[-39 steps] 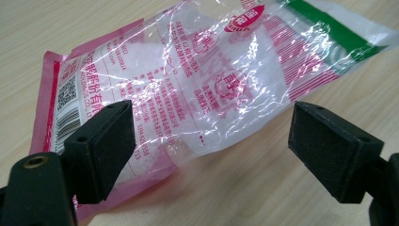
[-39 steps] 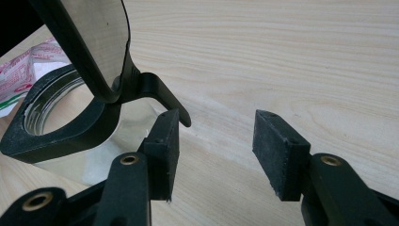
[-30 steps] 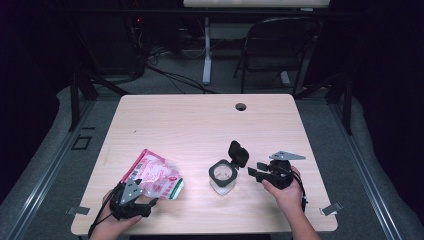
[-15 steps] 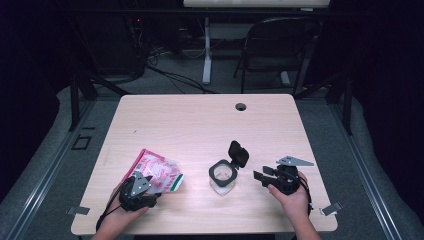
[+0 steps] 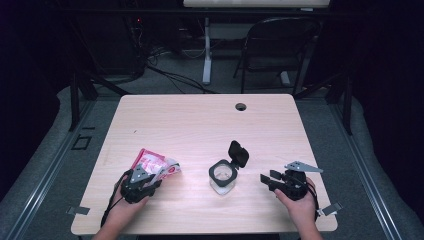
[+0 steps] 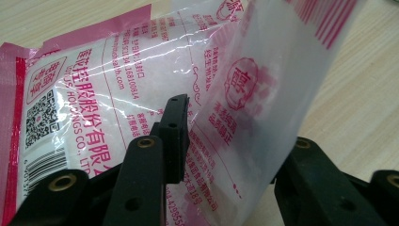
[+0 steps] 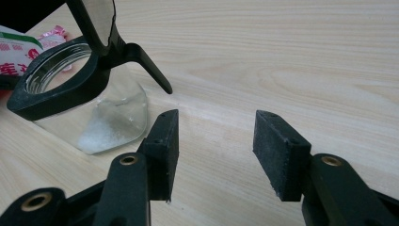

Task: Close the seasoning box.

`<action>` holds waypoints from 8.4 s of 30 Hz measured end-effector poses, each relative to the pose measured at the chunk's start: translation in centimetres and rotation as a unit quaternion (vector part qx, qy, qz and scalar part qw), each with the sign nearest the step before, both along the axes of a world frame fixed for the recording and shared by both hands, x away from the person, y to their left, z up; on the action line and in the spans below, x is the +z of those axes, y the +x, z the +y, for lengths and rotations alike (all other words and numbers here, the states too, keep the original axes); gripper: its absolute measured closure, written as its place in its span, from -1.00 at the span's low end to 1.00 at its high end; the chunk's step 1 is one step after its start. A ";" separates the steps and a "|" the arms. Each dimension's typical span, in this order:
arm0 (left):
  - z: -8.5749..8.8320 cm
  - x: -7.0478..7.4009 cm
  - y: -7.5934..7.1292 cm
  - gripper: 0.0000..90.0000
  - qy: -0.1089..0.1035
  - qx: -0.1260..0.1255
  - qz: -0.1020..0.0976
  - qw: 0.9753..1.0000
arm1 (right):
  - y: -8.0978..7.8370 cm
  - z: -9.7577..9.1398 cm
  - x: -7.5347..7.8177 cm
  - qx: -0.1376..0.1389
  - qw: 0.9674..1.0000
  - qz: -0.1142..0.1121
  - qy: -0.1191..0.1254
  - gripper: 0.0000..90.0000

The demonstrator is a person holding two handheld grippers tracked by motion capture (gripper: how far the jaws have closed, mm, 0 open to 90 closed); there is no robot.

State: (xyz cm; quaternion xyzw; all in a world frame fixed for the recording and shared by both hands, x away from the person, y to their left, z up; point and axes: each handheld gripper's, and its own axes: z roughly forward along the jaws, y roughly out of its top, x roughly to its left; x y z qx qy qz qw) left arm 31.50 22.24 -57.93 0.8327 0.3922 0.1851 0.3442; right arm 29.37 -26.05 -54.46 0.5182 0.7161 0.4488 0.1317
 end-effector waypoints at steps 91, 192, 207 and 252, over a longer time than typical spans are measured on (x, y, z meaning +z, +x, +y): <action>2.3 13.2 2.9 1.00 -0.084 0.040 -0.074 0.993 | -0.4 -1.0 0.0 -0.031 0.999 -0.012 0.024 0.13; -5.3 4.4 -2.7 0.84 -0.161 -0.090 0.001 0.983 | 2.1 18.1 3.3 0.267 0.963 0.011 -0.024 1.00; -5.8 4.4 -3.7 0.55 -0.137 -0.109 -0.020 0.984 | 1.4 16.7 4.3 0.274 0.962 0.004 -0.012 1.00; -7.4 -0.9 -0.9 -0.32 -0.059 -0.092 0.030 0.994 | 1.9 15.8 3.9 0.262 0.965 0.015 0.016 1.00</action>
